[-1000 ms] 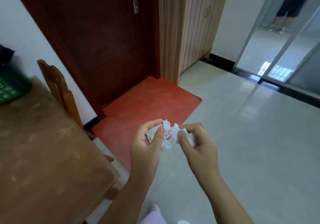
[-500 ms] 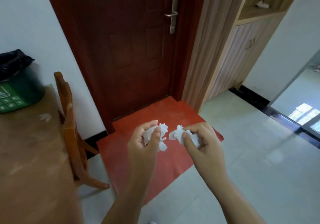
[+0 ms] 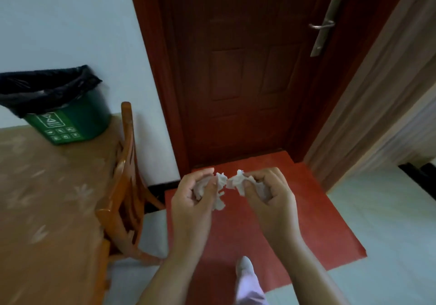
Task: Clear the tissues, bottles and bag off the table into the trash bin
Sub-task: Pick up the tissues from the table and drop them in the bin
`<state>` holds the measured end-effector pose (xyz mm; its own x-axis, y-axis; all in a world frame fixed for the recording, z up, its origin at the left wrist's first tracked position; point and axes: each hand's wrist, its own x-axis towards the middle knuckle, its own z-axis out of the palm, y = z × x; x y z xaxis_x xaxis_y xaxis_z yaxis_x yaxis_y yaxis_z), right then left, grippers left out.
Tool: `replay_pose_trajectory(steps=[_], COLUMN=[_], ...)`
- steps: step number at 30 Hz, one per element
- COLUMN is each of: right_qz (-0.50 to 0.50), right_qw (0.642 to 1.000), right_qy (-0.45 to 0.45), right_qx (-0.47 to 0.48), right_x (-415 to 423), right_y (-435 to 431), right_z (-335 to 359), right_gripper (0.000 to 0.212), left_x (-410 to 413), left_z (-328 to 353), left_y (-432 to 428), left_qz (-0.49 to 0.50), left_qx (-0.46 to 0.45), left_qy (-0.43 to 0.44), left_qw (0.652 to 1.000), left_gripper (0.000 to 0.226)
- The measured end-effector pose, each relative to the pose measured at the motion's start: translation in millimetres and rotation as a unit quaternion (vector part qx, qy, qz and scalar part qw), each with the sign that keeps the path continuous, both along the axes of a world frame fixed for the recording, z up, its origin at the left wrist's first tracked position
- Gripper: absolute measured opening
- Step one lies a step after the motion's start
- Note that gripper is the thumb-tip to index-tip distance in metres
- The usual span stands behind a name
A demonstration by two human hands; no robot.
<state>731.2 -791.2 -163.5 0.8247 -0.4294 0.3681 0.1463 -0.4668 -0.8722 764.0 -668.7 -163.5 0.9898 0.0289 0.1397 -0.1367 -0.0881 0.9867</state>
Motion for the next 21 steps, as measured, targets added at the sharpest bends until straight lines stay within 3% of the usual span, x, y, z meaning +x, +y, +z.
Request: replay_pose_trajectory(steps=[6,10,21], right_qz=[0.09,0.143,0.306], right_qw=[0.996,0.99,0.952], right_qy=[-0.018,-0.018,0.0], right_qx=[-0.019,0.002,0.029], right_x=[106,162,293], right_y=[-61,-78,-20], right_z=[25,41,23], right_gripper=[0.002,0.014,0.016], left_x=[94,137,220], left_z=[33,48,22], left_y=[-61,-68,-5], left_qz=[0.07,0.117,0.317], left_qx=[-0.043,-0.041,-0.034], left_qy=[-0.034,-0.061,-0.028], left_qw=[0.996,0.99,0.947], left_gripper=[0.013,0.015,0.006])
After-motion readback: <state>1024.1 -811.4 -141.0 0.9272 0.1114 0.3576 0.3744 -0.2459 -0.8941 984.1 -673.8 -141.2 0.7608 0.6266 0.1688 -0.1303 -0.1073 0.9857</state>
